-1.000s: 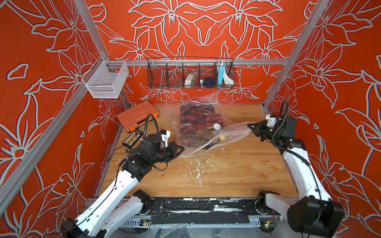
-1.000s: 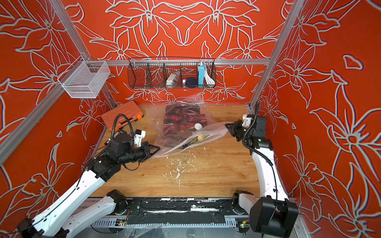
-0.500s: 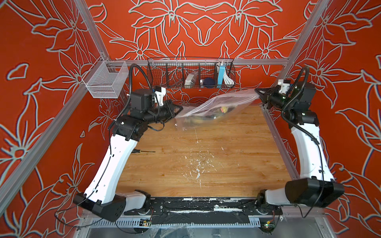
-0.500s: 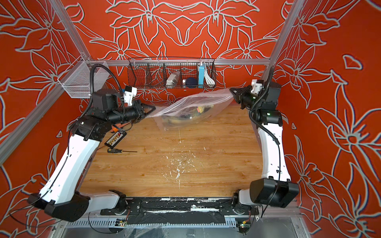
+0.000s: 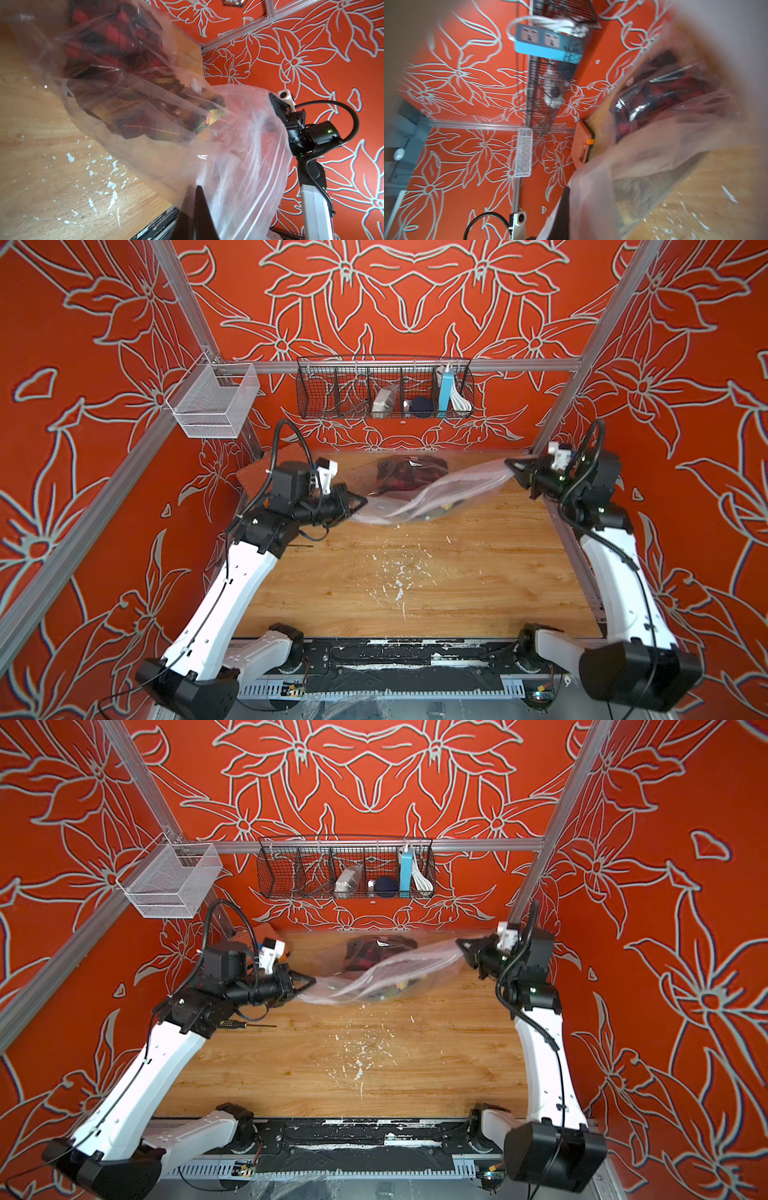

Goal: Place the folded shirt into the vacuum bag
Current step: Adjust the vacuum bag at the center of the board.

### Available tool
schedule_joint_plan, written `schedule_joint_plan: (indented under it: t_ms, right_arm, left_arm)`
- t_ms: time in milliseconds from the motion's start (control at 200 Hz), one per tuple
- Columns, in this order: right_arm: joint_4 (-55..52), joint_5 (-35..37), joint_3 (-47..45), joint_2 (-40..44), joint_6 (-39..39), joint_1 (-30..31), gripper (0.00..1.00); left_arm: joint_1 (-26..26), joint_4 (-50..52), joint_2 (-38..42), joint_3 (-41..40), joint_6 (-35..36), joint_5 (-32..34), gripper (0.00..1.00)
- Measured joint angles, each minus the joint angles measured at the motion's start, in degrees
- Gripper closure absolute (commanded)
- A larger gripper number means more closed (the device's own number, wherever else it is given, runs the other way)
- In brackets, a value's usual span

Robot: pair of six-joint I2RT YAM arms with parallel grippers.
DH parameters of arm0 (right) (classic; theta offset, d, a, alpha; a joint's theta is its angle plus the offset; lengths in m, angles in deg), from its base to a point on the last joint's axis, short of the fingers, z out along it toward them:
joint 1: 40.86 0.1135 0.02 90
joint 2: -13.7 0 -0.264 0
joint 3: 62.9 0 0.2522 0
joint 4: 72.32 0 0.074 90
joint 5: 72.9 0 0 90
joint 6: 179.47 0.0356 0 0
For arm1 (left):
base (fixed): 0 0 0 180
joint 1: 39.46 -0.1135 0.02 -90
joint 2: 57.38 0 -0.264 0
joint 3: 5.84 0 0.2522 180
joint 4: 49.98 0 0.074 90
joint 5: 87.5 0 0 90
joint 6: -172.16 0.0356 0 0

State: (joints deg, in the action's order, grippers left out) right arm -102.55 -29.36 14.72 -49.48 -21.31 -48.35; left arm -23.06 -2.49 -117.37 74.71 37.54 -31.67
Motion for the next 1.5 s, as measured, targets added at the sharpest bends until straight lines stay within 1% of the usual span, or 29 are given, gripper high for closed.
schedule_joint_plan:
  t_ms: [125,180,240,280,315,345,380,425,485,605,706,756,796,926,976,1026,1121,1176,1261,1381,1496]
  right_arm:
    - [-3.0,0.0,-12.1,8.0,-2.8,0.0,1.0]
    - [-4.9,0.0,-15.9,11.1,-4.1,0.0,1.0]
    - [-6.6,-0.2,-18.7,13.7,-5.5,0.0,1.0]
    - [-7.8,-0.2,-19.7,14.7,-6.5,0.0,1.0]
    - [-8.9,-0.1,-20.2,15.3,-7.4,0.0,0.9]
    - [-9.6,-0.1,-20.4,15.5,-7.9,0.0,0.78]
    - [-10.8,0.1,-20.3,15.6,-8.9,0.0,0.65]
    - [-13.3,1.2,-19.2,15.2,-10.8,-0.1,0.55]
    - [-18.5,3.9,-15.8,14.3,-13.9,-0.1,0.47]
    - [-28.1,12.9,-3.8,12.5,-22.4,-0.1,0.39]
    - [-32.5,21.5,4.4,12.0,-29.0,0.7,0.39]
    - [-33.9,25.0,6.6,11.3,-31.8,2.6,0.38]
    - [-35.3,27.6,7.8,10.7,-33.8,5.4,0.38]
    - [-39.2,36.3,8.7,7.0,-38.6,16.2,0.37]
    - [-40.2,39.2,8.0,5.2,-39.8,18.6,0.37]
    - [-40.8,41.0,6.6,4.2,-40.7,19.5,0.38]
    - [-40.9,40.3,2.8,4.0,-41.4,20.0,0.41]
    - [-39.8,38.1,-0.3,4.0,-41.2,20.5,0.44]
    - [-36.7,34.1,-7.7,3.5,-39.9,22.1,0.46]
    - [-32.4,30.0,-17.7,2.1,-37.1,23.4,0.49]
    - [-27.5,26.9,-22.6,-0.7,-34.5,23.6,0.52]
  left_arm:
    - [3.2,-2.3,6.4,-13.6,-2.1,-0.4,0.99]
    - [4.5,-2.4,9.1,-18.2,-2.9,-0.4,0.95]
    - [5.1,-2.2,11.5,-21.1,-3.4,-0.2,0.91]
    - [5.3,-1.7,12.8,-22.1,-3.3,0.3,0.85]
    - [5.3,-1.2,13.6,-22.3,-3.0,0.8,0.8]
    - [5.3,-1.0,14.2,-22.1,-2.8,1.1,0.76]
    - [5.3,-0.5,14.6,-21.5,-2.6,1.8,0.71]
    - [5.3,0.9,14.7,-19.9,-2.2,2.9,0.67]
    - [5.3,3.0,14.4,-16.8,-0.3,4.7,0.62]
    - [5.3,7.0,12.9,-9.0,3.4,10.1,0.55]
    - [5.3,8.5,11.9,-5.8,6.0,14.3,0.55]
    - [5.5,8.3,11.2,-5.7,6.6,15.2,0.55]
    - [6.1,8.0,10.5,-5.9,6.9,15.8,0.55]
    - [13.2,4.8,4.5,-8.2,7.6,17.4,0.55]
    - [15.6,3.1,1.4,-9.4,7.5,17.6,0.55]
    - [17.9,1.1,-1.9,-10.8,7.3,18.0,0.56]
    - [22.2,-2.1,-6.5,-13.0,7.1,18.5,0.56]
    - [24.7,-4.2,-8.9,-13.7,6.9,18.7,0.56]
    - [27.7,-7.9,-12.6,-14.7,6.4,18.7,0.57]
    - [29.6,-13.0,-18.4,-16.3,5.8,18.6,0.58]
    - [29.7,-15.9,-24.0,-17.1,5.9,18.9,0.59]
